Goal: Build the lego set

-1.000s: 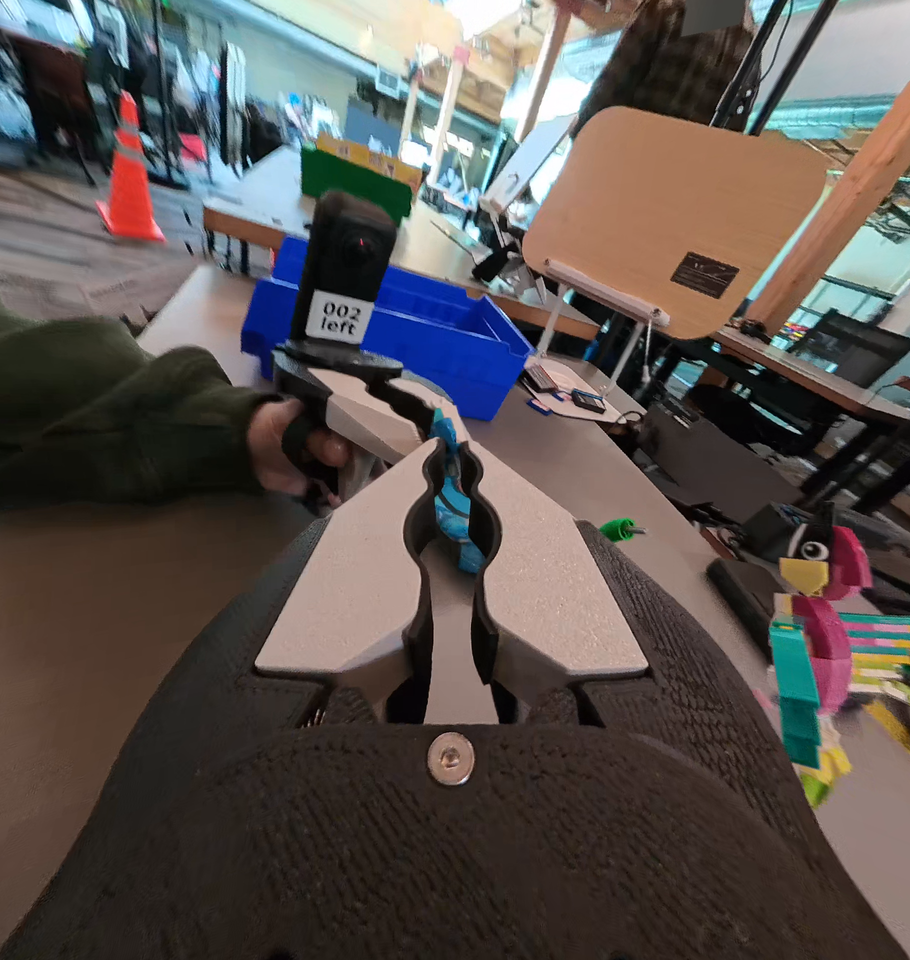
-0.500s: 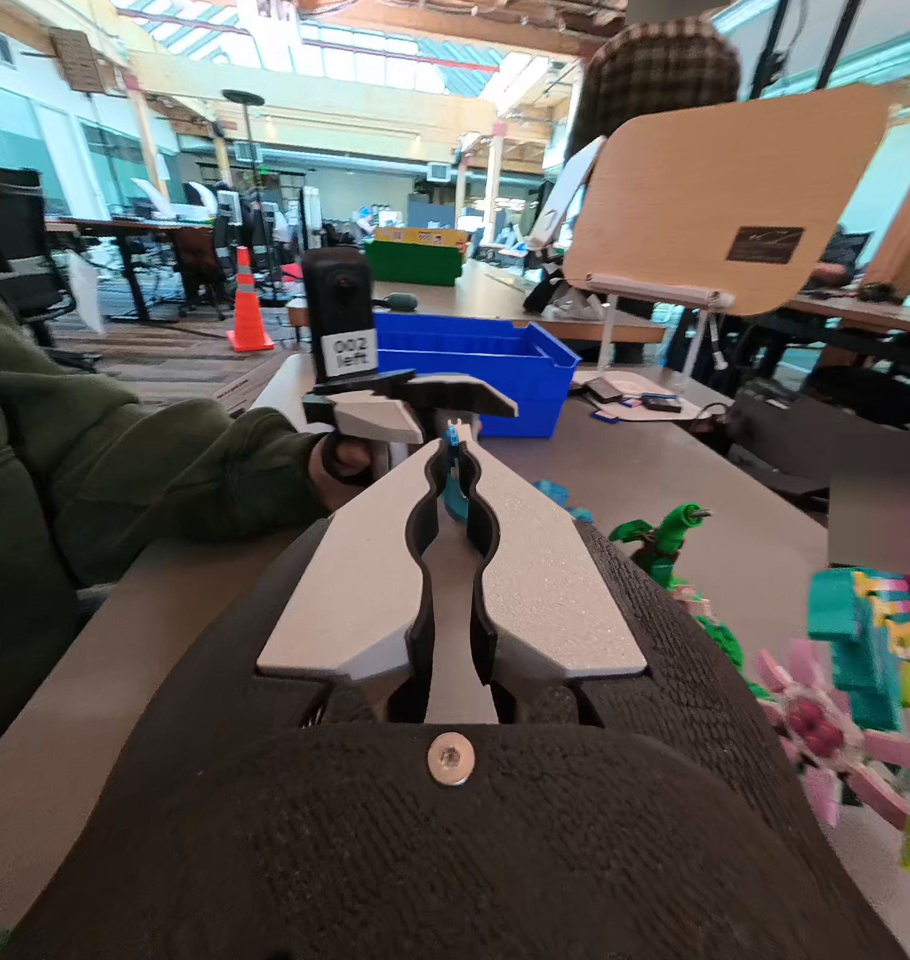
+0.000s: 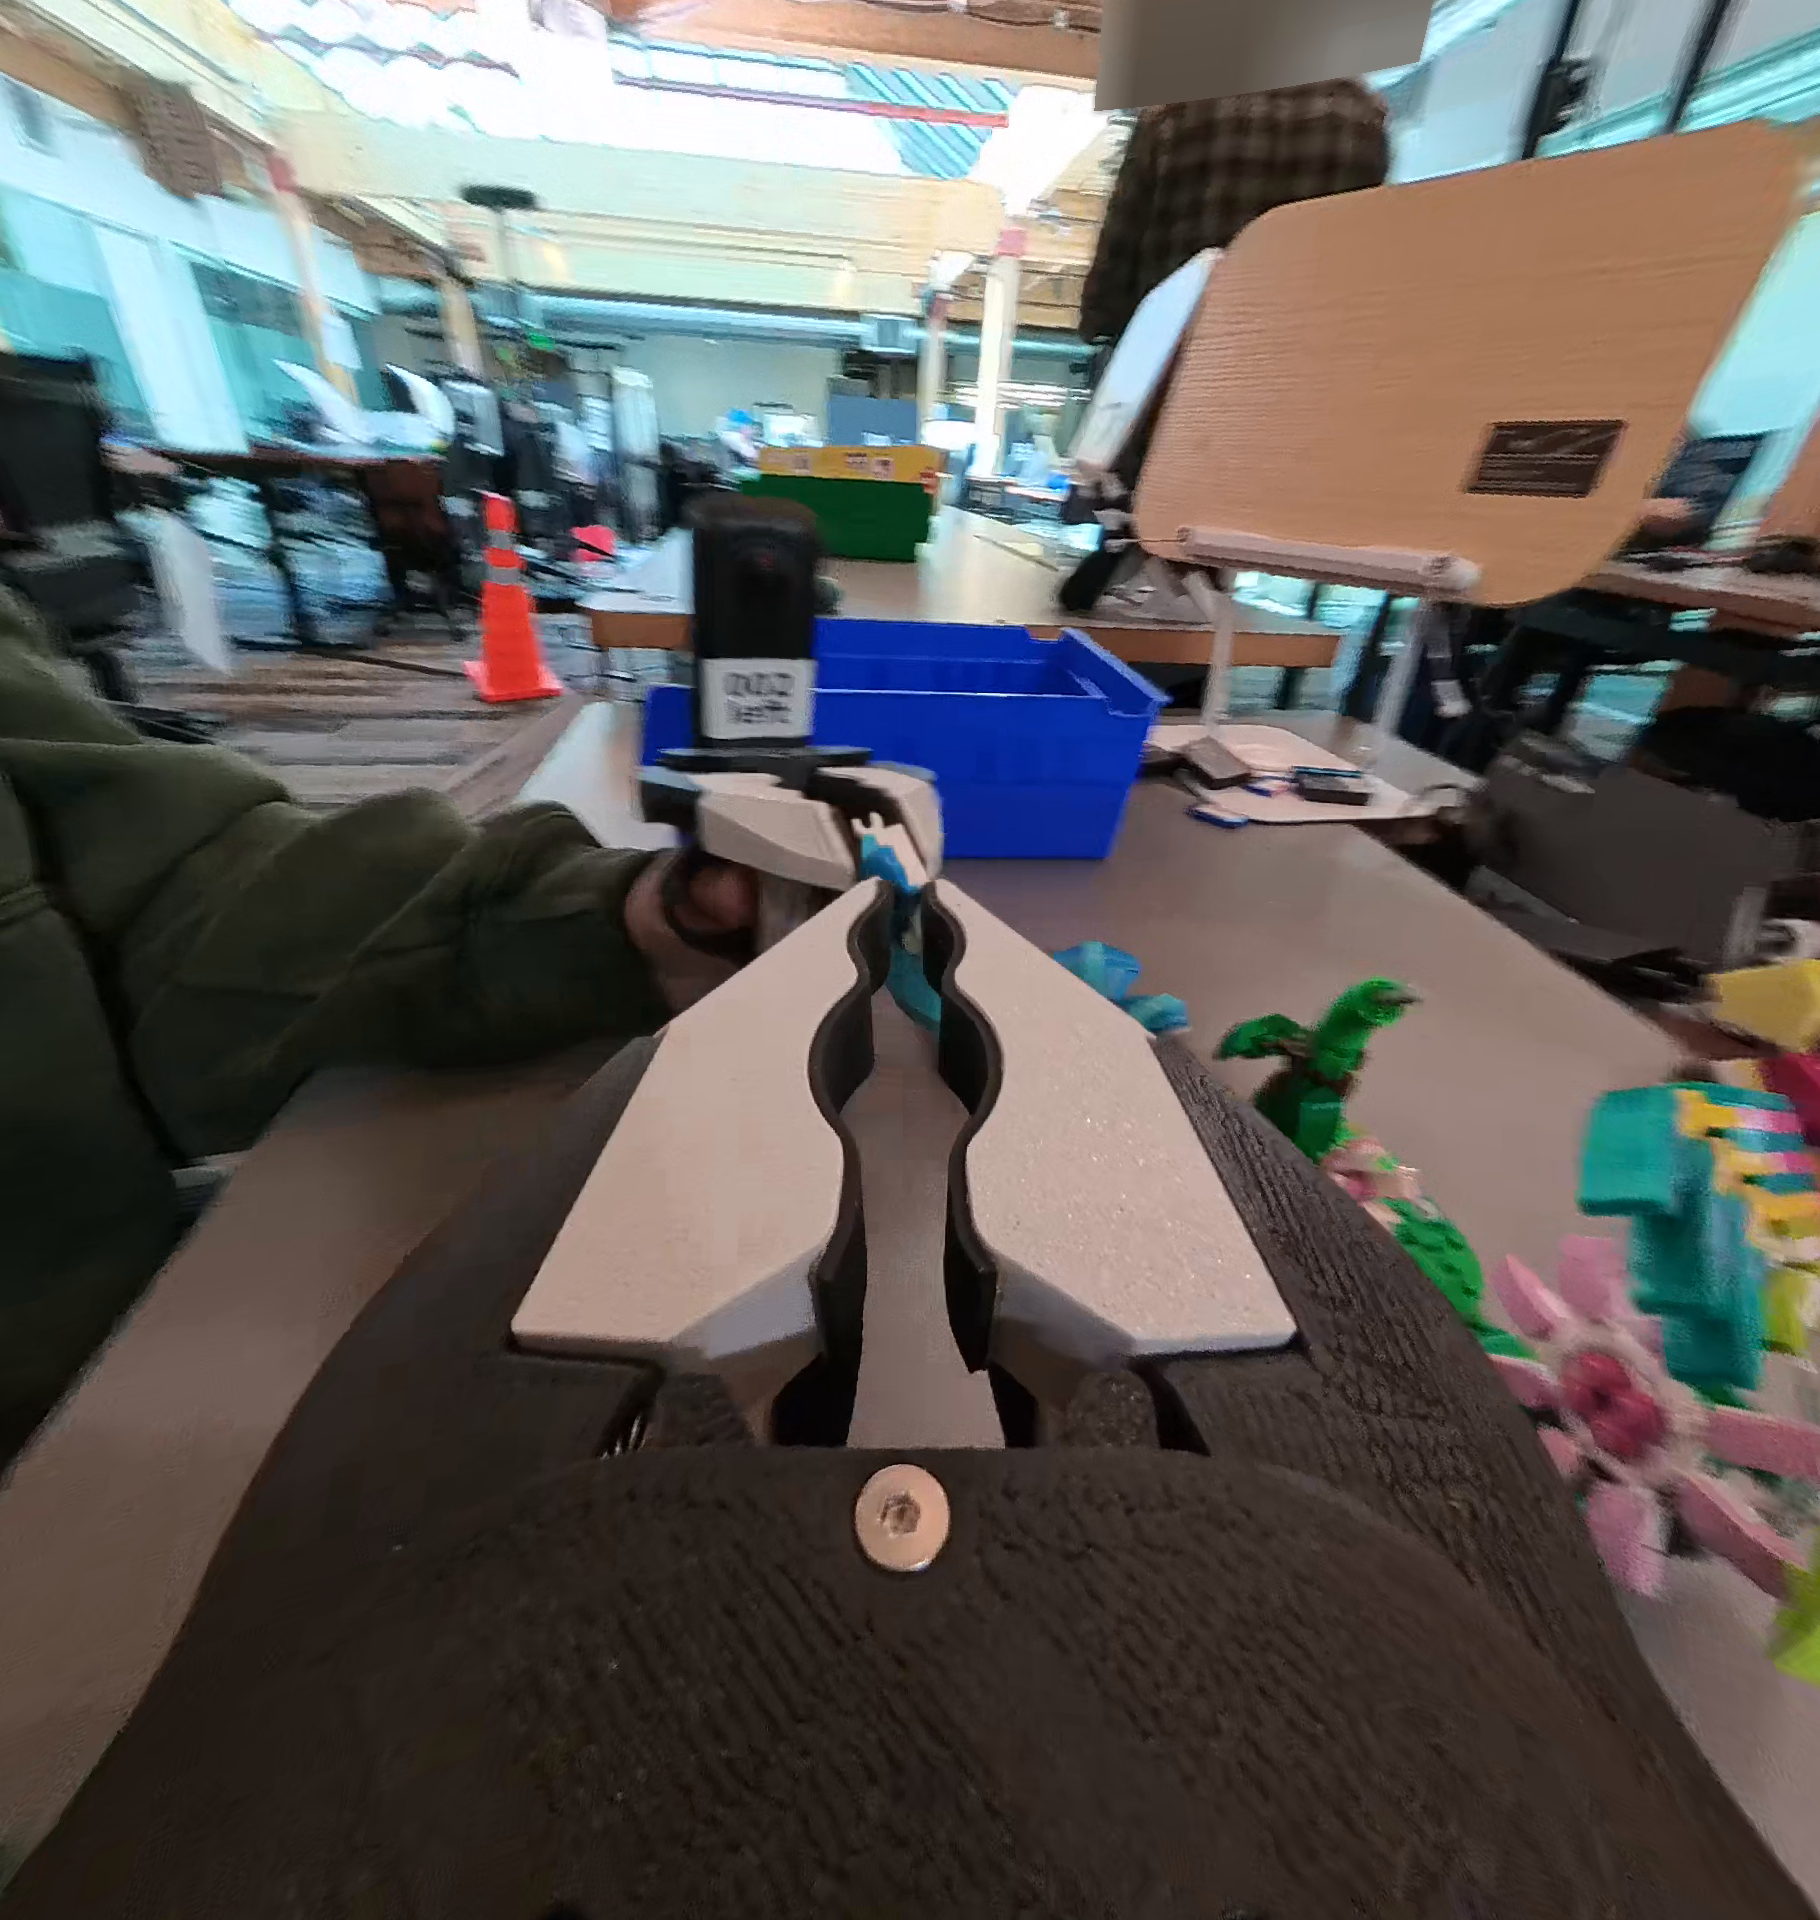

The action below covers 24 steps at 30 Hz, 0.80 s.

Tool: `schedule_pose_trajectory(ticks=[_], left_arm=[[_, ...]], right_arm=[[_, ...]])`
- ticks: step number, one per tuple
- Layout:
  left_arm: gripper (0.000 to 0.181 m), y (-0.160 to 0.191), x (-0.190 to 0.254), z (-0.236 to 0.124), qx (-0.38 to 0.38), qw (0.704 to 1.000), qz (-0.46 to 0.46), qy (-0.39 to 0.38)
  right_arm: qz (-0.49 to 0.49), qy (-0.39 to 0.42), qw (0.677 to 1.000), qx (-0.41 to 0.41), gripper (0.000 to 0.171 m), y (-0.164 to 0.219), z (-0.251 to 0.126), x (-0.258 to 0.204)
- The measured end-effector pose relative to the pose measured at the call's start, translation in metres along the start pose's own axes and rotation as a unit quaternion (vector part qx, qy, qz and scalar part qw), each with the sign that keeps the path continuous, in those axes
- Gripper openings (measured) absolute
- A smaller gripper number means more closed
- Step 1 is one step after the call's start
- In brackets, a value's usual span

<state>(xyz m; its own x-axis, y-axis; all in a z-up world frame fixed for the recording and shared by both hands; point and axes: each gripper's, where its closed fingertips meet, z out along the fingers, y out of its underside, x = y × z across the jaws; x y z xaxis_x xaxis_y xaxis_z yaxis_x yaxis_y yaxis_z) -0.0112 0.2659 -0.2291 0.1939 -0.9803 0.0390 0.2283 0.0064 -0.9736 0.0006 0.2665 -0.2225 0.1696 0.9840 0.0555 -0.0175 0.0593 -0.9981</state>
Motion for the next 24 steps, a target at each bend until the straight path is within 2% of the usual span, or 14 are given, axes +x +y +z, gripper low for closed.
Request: schedule_pose_trajectory(ticks=[3, 5, 7, 11, 15, 17, 20, 24], left_arm=[[0.007, 0.0, -0.024, -0.007, 0.0, 0.997, -0.008, -0.071], [0.008, 0.001, -0.033, -0.01, -0.003, 0.996, -0.03, -0.087], [0.008, 0.005, -0.034, -0.009, -0.009, 0.995, -0.044, -0.086], [0.008, 0.011, -0.03, -0.005, -0.022, 0.996, -0.048, -0.074], [0.008, 0.009, -0.032, -0.005, -0.008, 0.995, -0.063, -0.079], [0.004, 0.01, -0.031, -0.005, -0.001, 0.993, -0.096, -0.065], [0.018, 0.012, -0.033, -0.004, 0.006, 0.985, -0.169, -0.045], [0.021, 0.011, -0.036, -0.005, 0.021, 0.973, -0.226, -0.037]], right_arm=[[-0.109, 0.104, 0.988, -0.034, 0.027, 0.004, 0.004, 0.02], [-0.203, 0.168, 0.962, -0.068, 0.038, 0.005, 0.007, 0.03], [-0.274, 0.188, 0.937, -0.106, 0.047, 0.012, 0.016, 0.029], [-0.331, 0.215, 0.904, -0.162, 0.038, 0.029, 0.033, 0.031], [-0.402, 0.257, 0.86, -0.178, 0.035, 0.026, 0.033, 0.037], [-0.455, 0.284, 0.822, -0.192, 0.034, 0.024, 0.029, 0.042], [-0.535, 0.317, 0.755, -0.209, 0.034, 0.019, 0.021, 0.051], [-0.611, 0.33, 0.681, -0.232, 0.033, 0.021, 0.02, 0.055]])
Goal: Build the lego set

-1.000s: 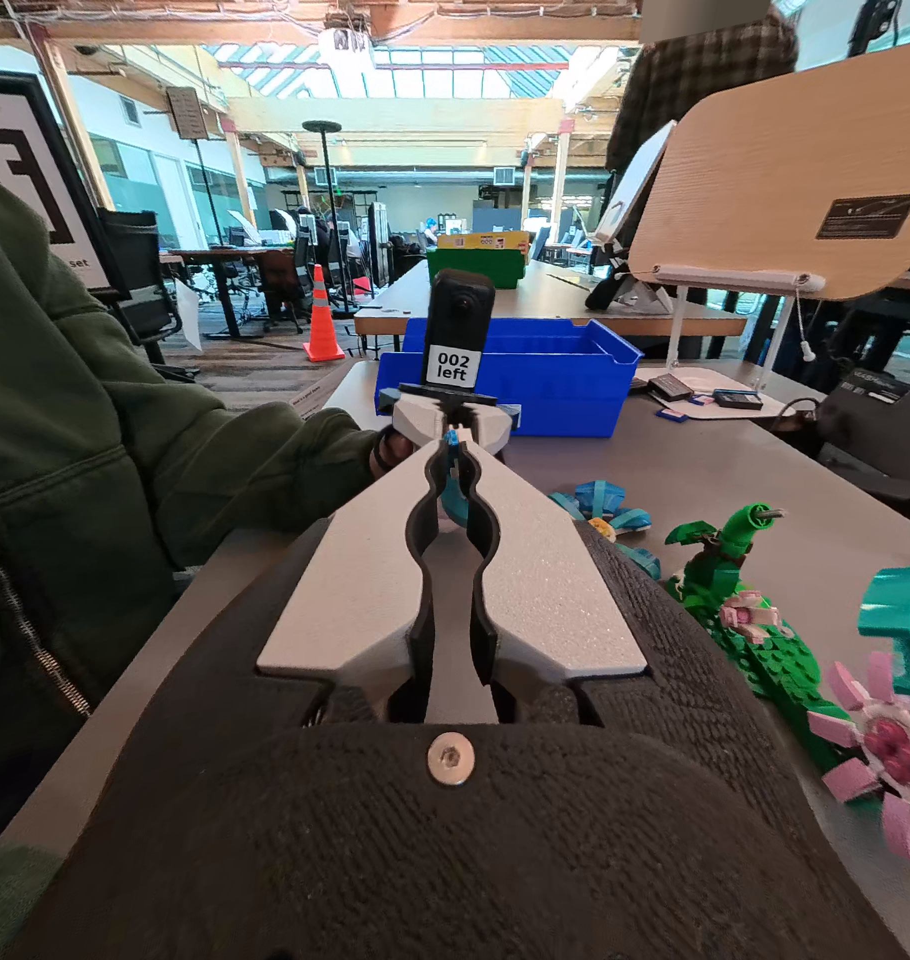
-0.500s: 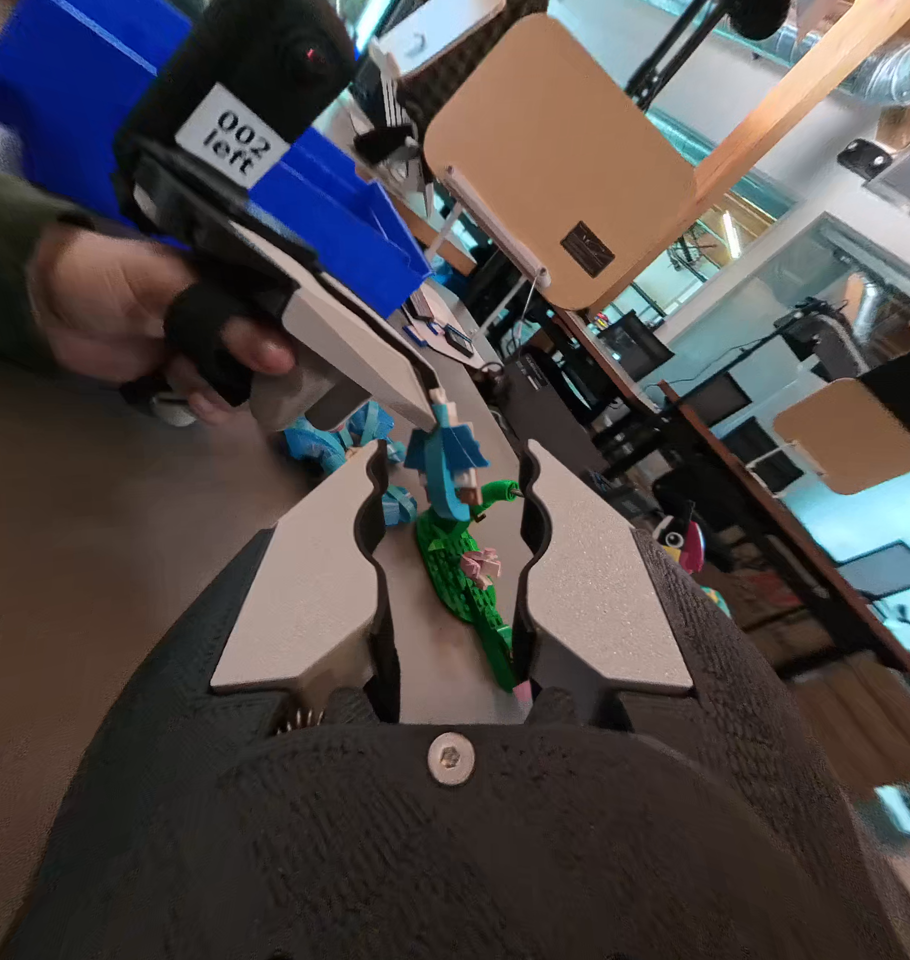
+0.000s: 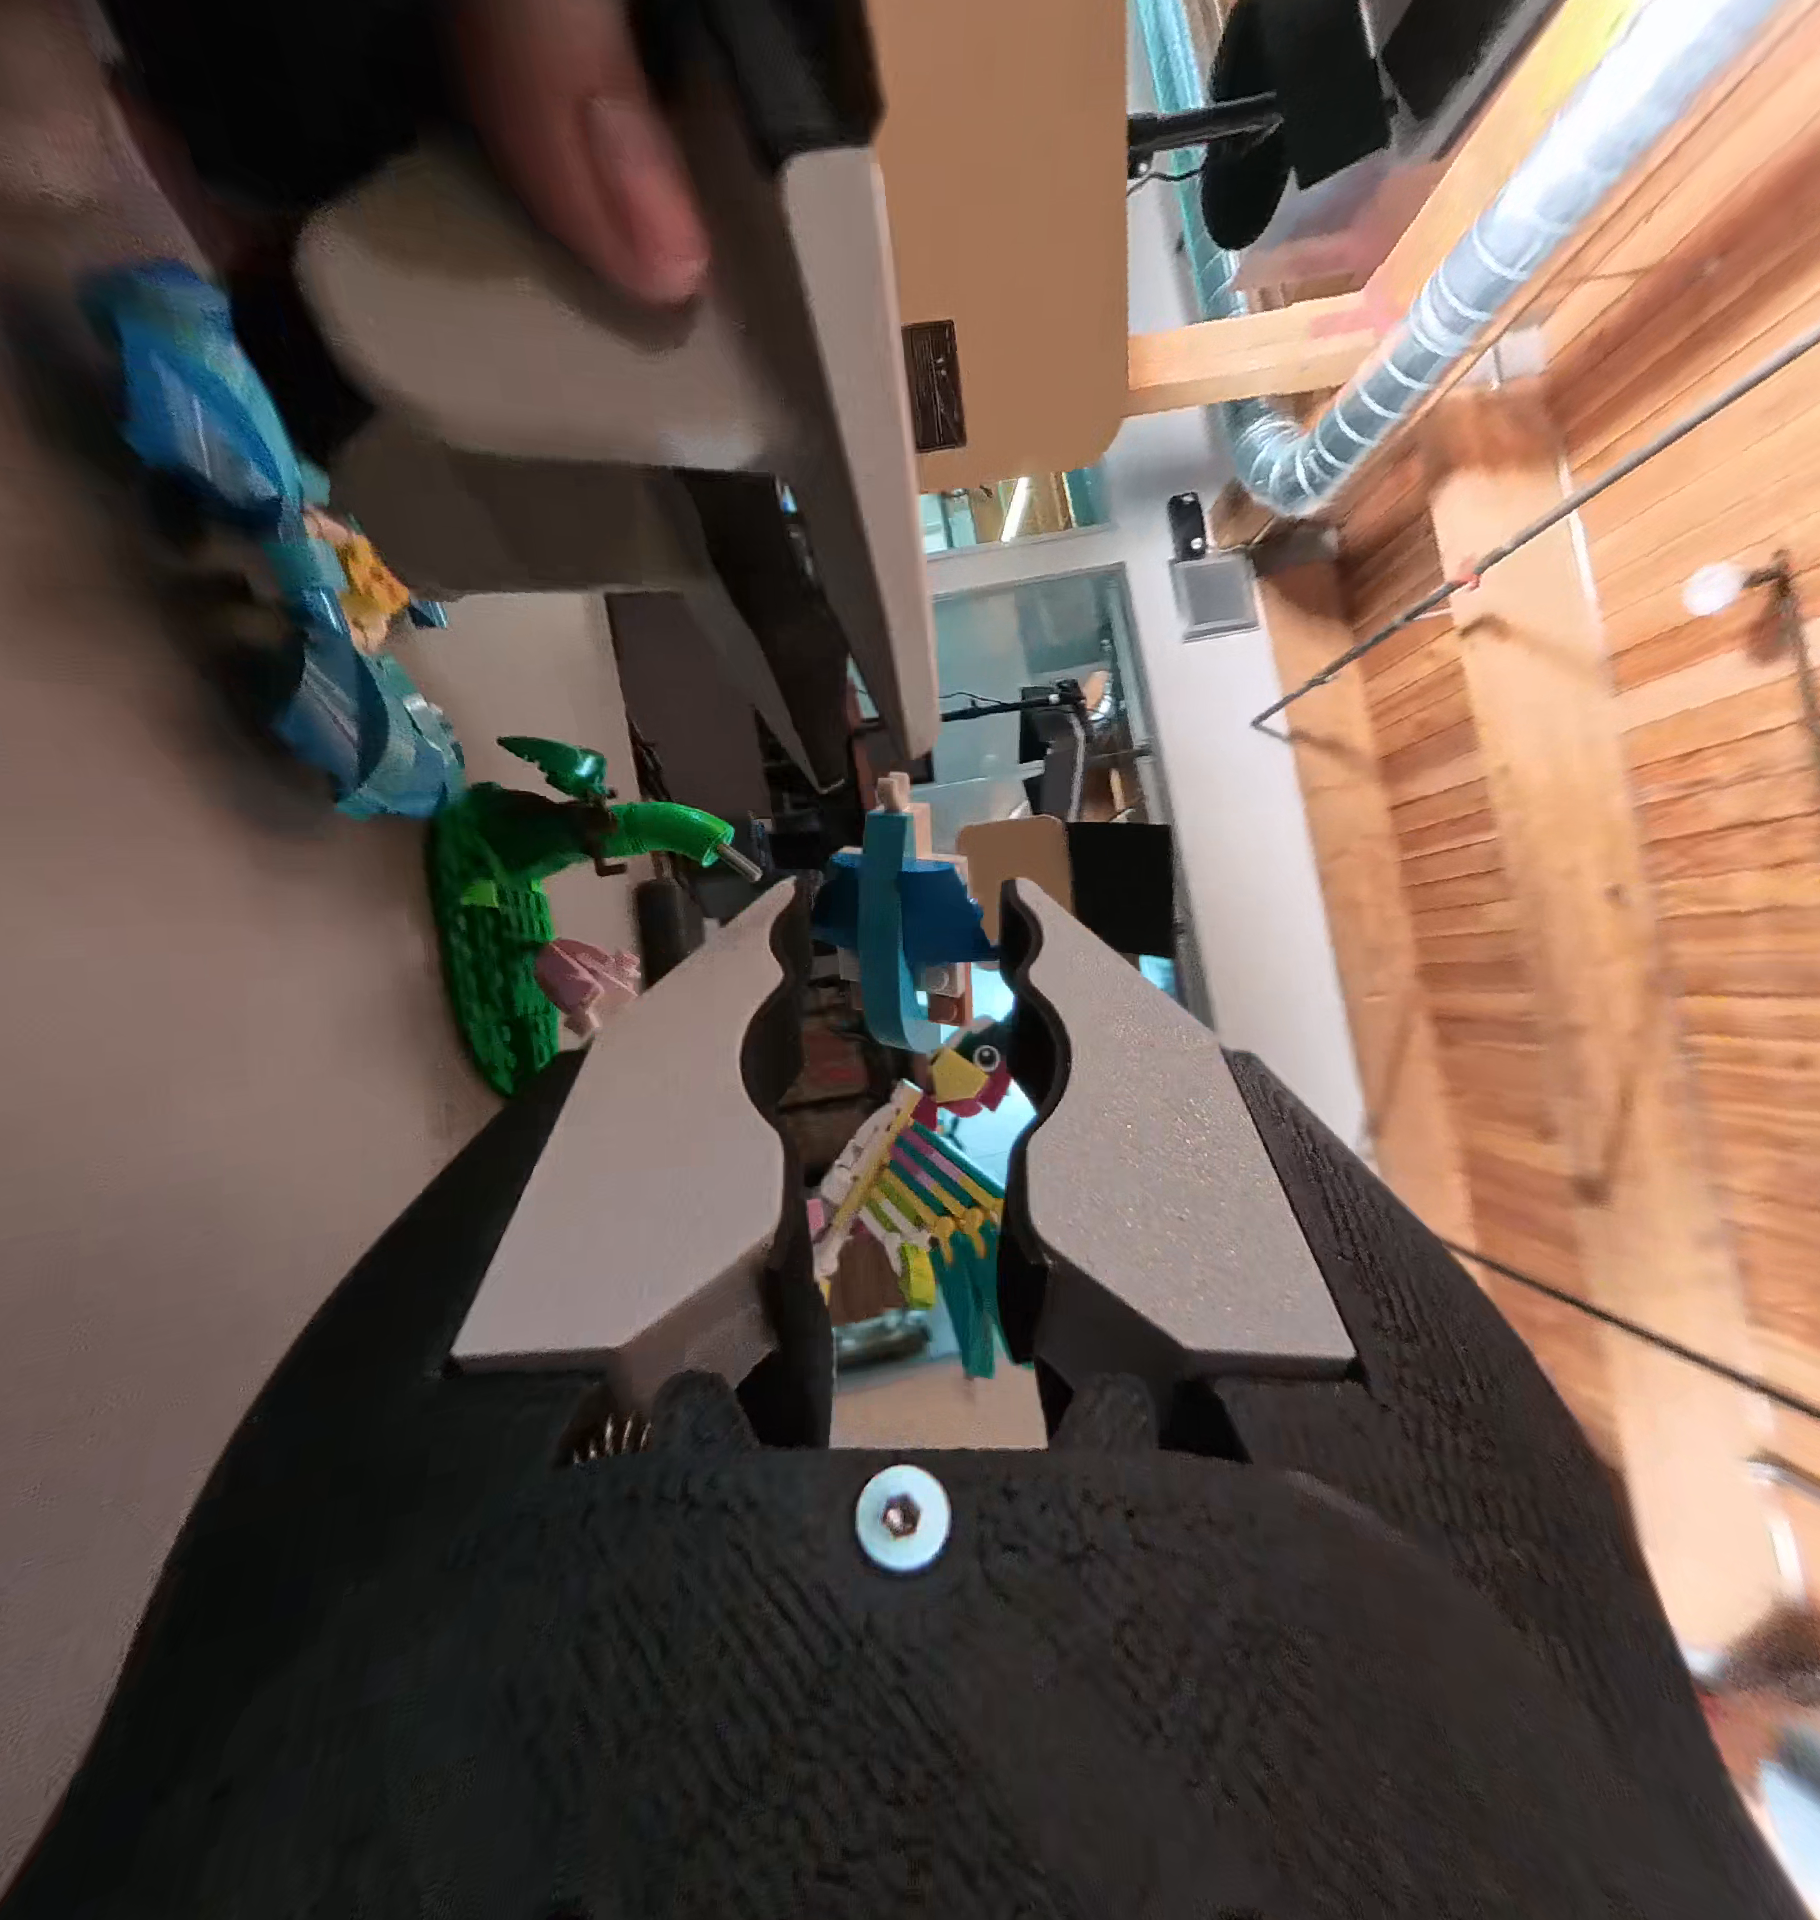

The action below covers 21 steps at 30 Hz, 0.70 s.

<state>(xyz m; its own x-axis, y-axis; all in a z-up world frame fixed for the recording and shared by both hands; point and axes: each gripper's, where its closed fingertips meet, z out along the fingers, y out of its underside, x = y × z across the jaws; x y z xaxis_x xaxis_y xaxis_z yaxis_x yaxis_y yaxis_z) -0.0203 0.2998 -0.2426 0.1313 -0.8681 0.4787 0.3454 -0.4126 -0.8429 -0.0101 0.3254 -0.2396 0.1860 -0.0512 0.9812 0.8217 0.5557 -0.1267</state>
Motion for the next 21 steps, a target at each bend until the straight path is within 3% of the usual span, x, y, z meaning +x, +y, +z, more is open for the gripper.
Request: schedule_pose_trajectory(ticks=[5, 9, 21], left_arm=[[0.021, 0.001, -0.005, 0.0, 0.0, 1.0, -0.028, -0.006], [0.007, -0.001, -0.007, -0.003, 0.007, 0.999, -0.043, -0.004], [0.011, 0.008, -0.006, 0.0, -0.022, 0.998, -0.062, 0.005]], right_arm=[[-0.049, 0.008, 0.999, 0.014, 0.033, -0.011, 0.002, -0.005], [-0.077, 0.005, 0.997, 0.025, 0.033, -0.018, 0.002, -0.01], [-0.072, 0.004, 0.997, 0.021, 0.033, -0.015, 0.003, -0.012]])
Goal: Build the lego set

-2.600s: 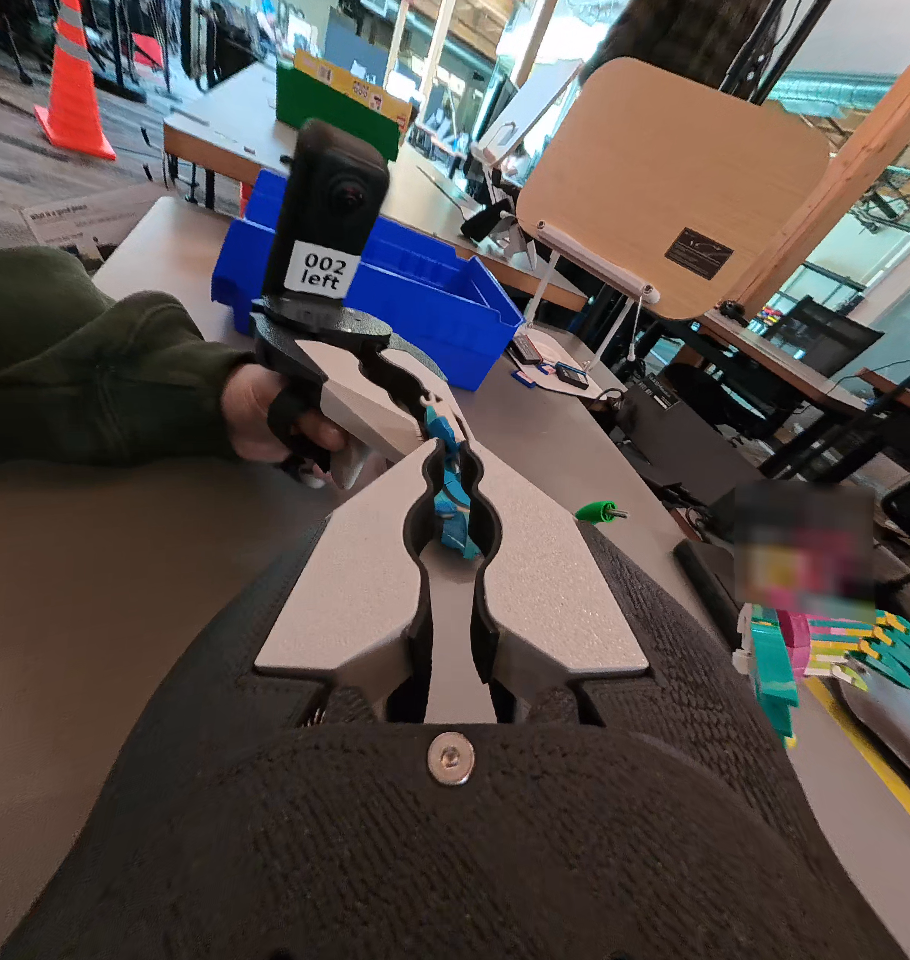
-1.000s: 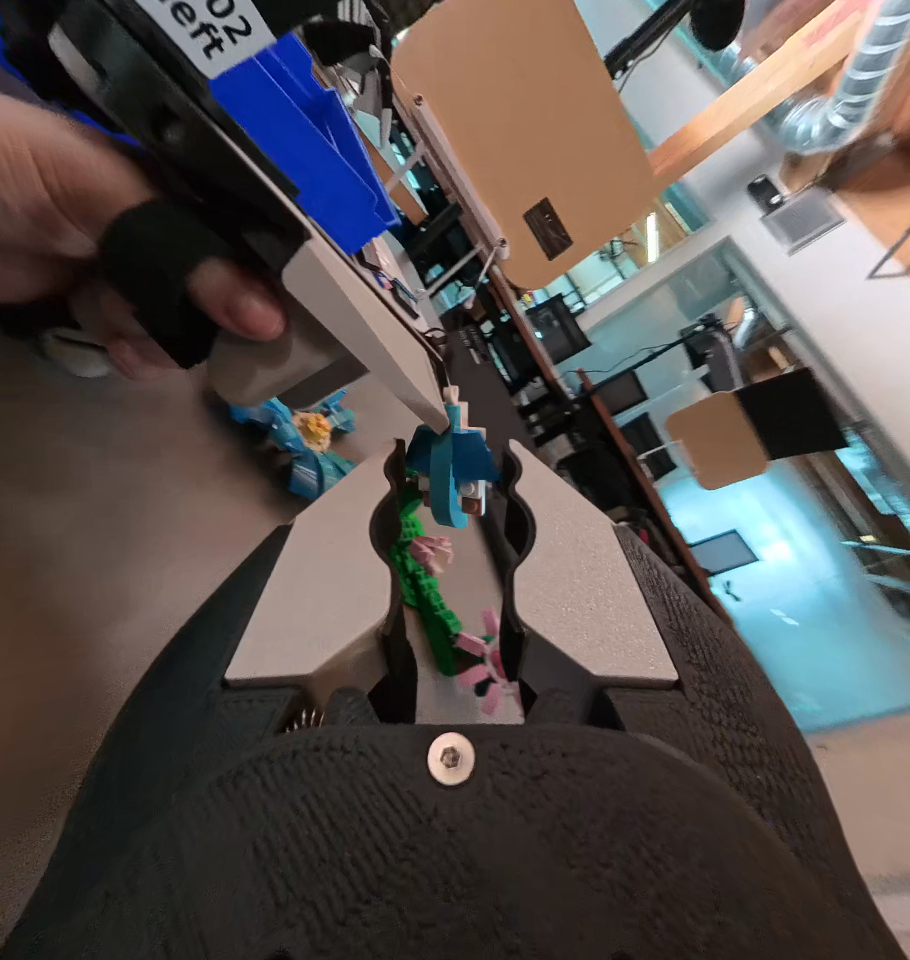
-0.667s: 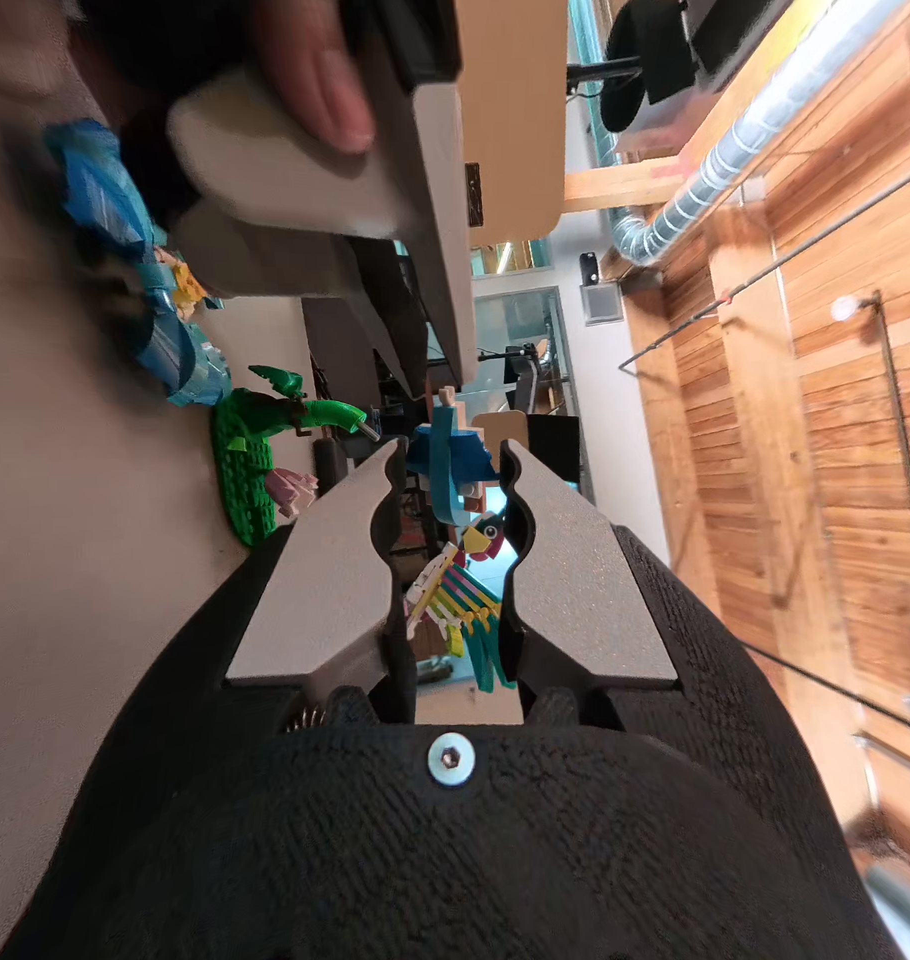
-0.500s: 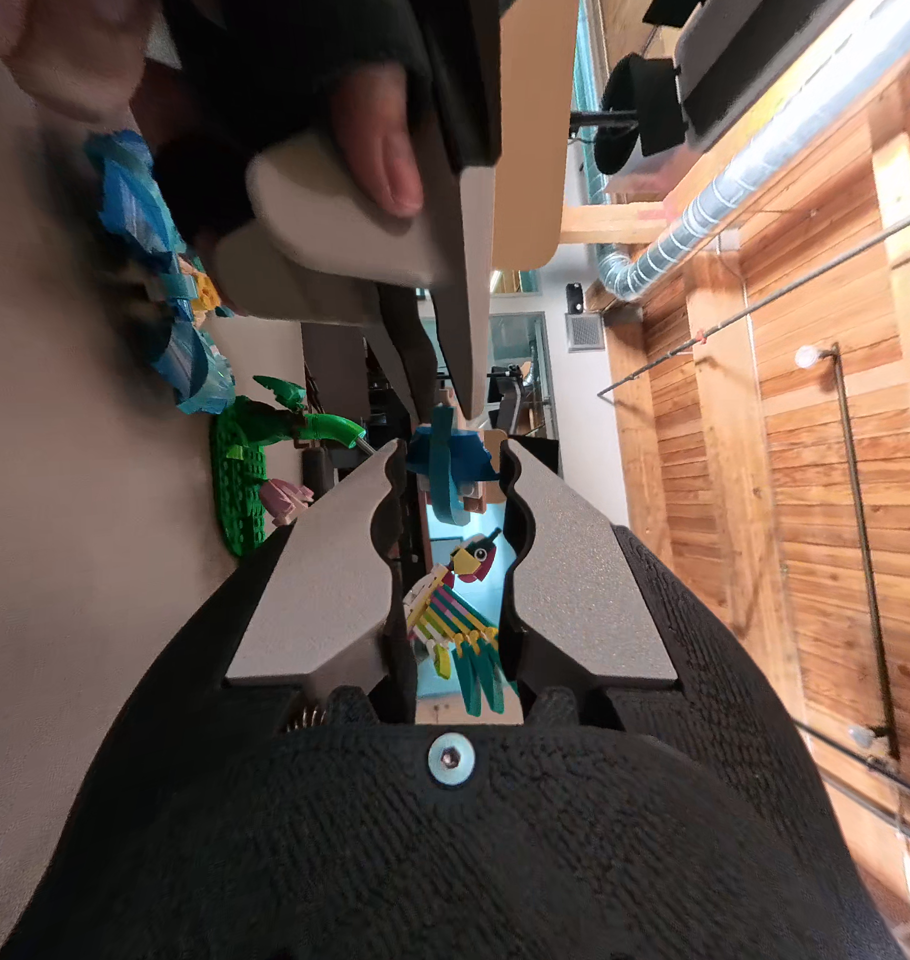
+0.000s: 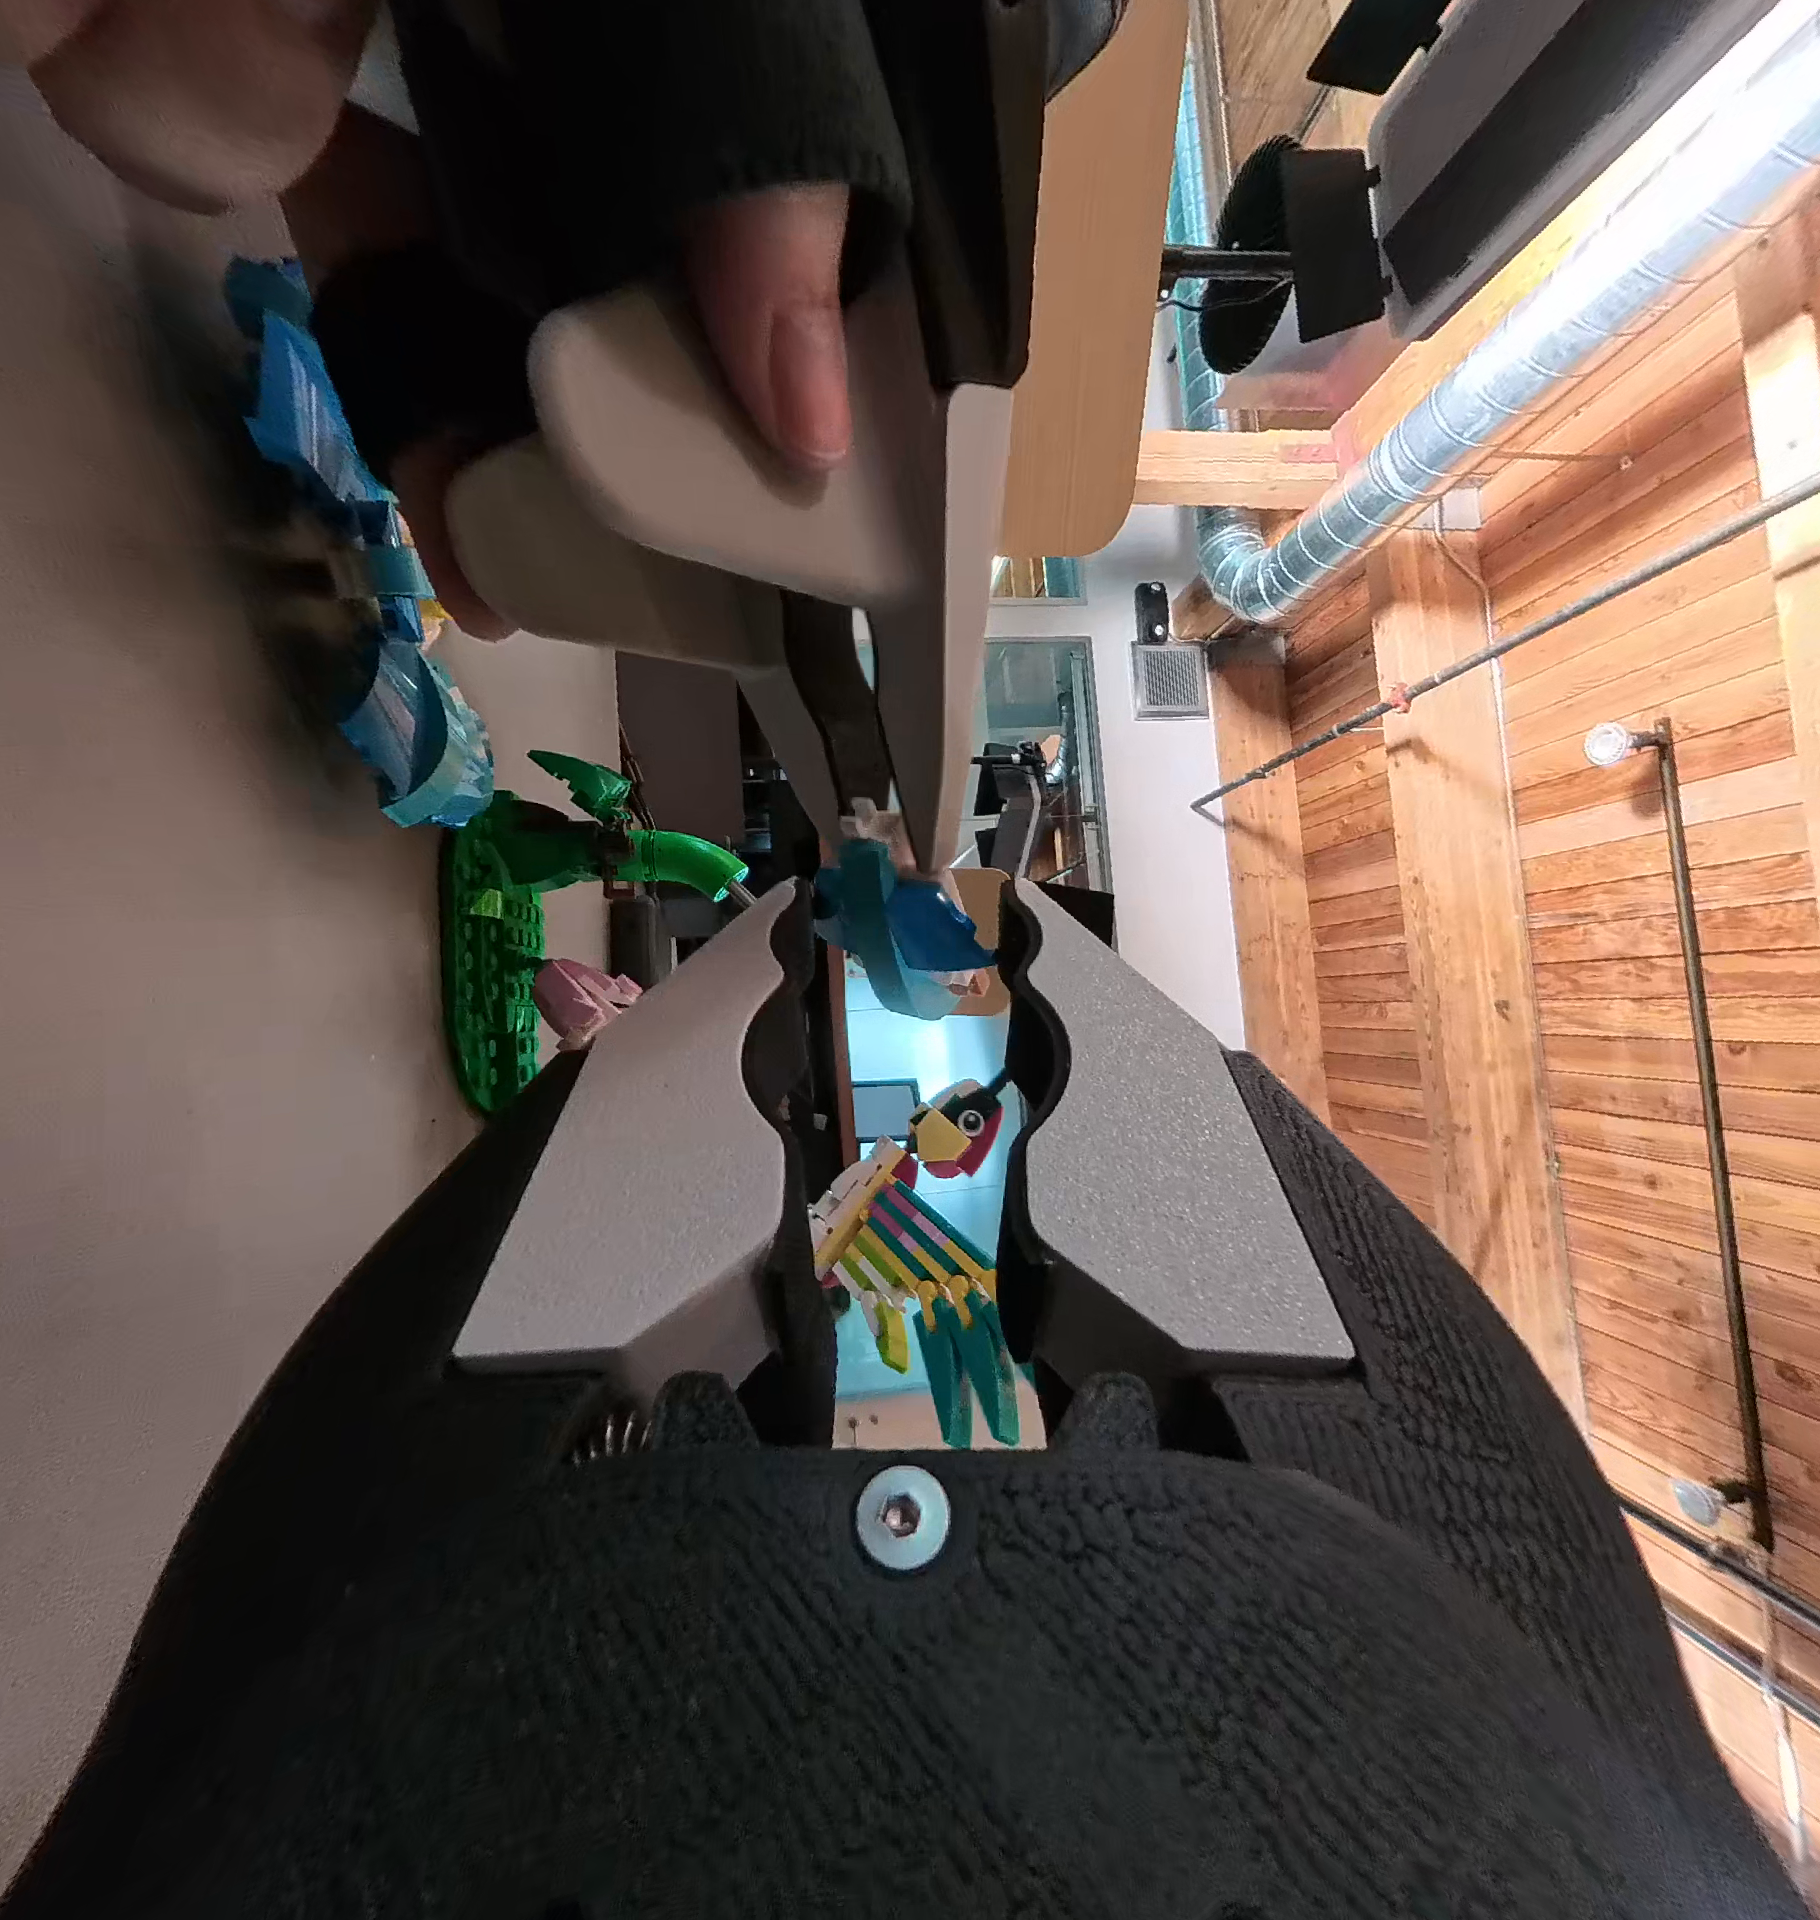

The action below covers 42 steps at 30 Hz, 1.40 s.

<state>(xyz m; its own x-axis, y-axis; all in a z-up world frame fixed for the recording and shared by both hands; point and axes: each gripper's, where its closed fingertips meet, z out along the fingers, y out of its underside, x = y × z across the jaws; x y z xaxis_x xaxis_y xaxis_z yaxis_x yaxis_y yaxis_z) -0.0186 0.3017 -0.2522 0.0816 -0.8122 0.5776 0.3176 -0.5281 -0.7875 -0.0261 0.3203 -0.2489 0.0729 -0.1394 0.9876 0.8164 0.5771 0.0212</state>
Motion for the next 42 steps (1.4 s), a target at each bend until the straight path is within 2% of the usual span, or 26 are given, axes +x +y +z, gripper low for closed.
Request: schedule_pose_trajectory(ticks=[4, 10, 19, 24, 25, 27, 29, 31, 33, 35, 37, 38, 39, 40, 41, 42], left_arm=[[0.024, -0.001, -0.002, 0.0, 0.003, 1.0, -0.012, 0.0], [0.019, 0.001, -0.005, 0.0, -0.002, 1.0, -0.015, -0.013], [0.024, 0.003, -0.007, 0.001, -0.012, 1.0, -0.013, -0.022], [0.013, 0.002, -0.009, 0.001, -0.009, 0.999, -0.009, -0.03], [0.007, 0.002, -0.01, 0.0, -0.011, 0.999, 0.004, -0.04], [0.004, -0.005, -0.011, -0.004, -0.005, 0.995, 0.073, -0.065], [0.004, -0.009, -0.015, -0.007, -0.006, 0.983, 0.148, -0.105], [0.004, -0.015, -0.017, -0.01, 0.001, 0.967, 0.215, -0.138], [0.004, -0.017, -0.019, -0.011, -0.002, 0.947, 0.273, -0.168], [0.004, -0.018, -0.017, -0.011, -0.001, 0.933, 0.312, -0.178], [0.004, -0.018, -0.015, -0.01, -0.004, 0.918, 0.35, -0.185], [0.004, -0.018, -0.012, -0.009, -0.006, 0.91, 0.37, -0.186], [0.004, -0.017, -0.01, -0.007, -0.011, 0.904, 0.385, -0.186], [0.004, -0.015, -0.01, -0.006, -0.017, 0.898, 0.397, -0.189], [0.004, -0.013, -0.009, -0.005, -0.022, 0.893, 0.408, -0.189], [0.003, -0.011, -0.008, -0.004, -0.027, 0.889, 0.418, -0.187]], right_arm=[[0.001, -0.003, 1.0, -0.004, 0.033, 0.002, 0.001, -0.002], [0.0, 0.002, 1.0, -0.01, 0.033, 0.004, 0.002, -0.001], [-0.016, 0.017, 1.0, -0.018, 0.033, 0.004, 0.003, 0.004], [-0.018, 0.015, 1.0, -0.018, 0.032, 0.004, 0.003, 0.003], [0.006, 0.013, 1.0, -0.008, 0.031, 0.002, 0.003, 0.003], [0.147, -0.006, 0.989, 0.017, 0.023, 0.0, 0.001, 0.005], [0.333, -0.032, 0.942, 0.023, 0.032, 0.006, 0.001, 0.01], [0.529, -0.069, 0.845, 0.046, 0.034, 0.009, 0.001, 0.014], [0.677, -0.098, 0.725, 0.08, 0.032, 0.01, -0.001, 0.02], [0.79, -0.155, 0.584, 0.103, 0.031, 0.006, -0.002, 0.015], [0.867, -0.191, 0.442, 0.127, 0.029, 0.007, -0.002, 0.013], [0.891, -0.187, 0.389, 0.14, 0.028, 0.012, -0.003, 0.015], [0.908, -0.181, 0.348, 0.149, 0.106, 0.018, -0.003, 0.016], [0.918, -0.18, 0.32, 0.152, 0.062, 0.023, -0.004, 0.016], [0.92, -0.187, 0.308, 0.156, 0.016, 0.023, -0.005, 0.015], [0.919, -0.197, 0.305, 0.154, 0.016, 0.021, -0.005, 0.014]])
